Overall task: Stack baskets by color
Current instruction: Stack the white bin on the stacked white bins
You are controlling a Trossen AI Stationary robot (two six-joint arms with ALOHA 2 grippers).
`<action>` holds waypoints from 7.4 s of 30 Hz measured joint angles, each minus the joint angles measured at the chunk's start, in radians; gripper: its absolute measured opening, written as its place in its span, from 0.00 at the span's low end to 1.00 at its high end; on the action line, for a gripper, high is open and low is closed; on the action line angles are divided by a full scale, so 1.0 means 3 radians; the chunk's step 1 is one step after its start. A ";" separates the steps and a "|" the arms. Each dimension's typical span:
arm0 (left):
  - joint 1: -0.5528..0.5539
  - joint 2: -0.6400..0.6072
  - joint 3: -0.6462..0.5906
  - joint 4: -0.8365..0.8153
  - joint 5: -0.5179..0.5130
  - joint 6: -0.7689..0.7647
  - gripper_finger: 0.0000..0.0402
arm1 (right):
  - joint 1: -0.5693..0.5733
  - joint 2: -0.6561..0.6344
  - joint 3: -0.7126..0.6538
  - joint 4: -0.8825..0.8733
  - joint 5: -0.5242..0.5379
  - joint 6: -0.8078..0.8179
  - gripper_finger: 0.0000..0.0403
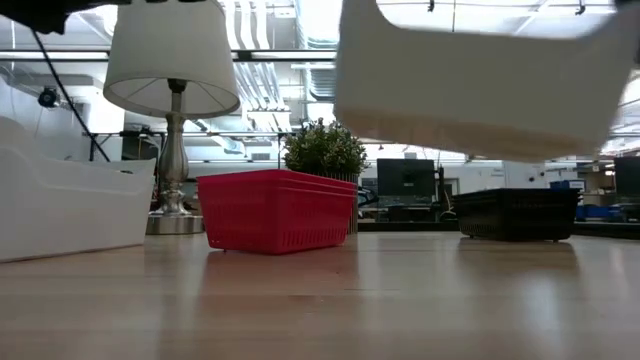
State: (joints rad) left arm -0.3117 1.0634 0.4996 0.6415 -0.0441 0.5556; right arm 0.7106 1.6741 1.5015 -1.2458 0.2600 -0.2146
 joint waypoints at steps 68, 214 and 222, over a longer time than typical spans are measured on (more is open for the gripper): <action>-0.0114 0.1329 0.1306 -0.1359 0.1488 0.0857 0.00 | -0.0725 -0.0114 0.0381 0.0769 -0.1340 -0.0733 0.37; -0.1806 0.1095 0.2455 -0.6983 -0.0466 -0.4955 0.00 | -0.1236 -0.2531 -0.2763 0.4522 -0.1385 -0.0508 0.56; -0.1807 0.1095 0.2427 -0.6967 -0.0505 -0.4960 0.05 | -0.1236 -0.2529 -0.2772 0.4519 -0.1385 -0.0476 0.56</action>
State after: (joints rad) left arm -0.8539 1.3918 1.2278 -1.4487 -0.1955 -0.9323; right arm 0.3397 0.9154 0.6699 0.1099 -0.1555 -0.3575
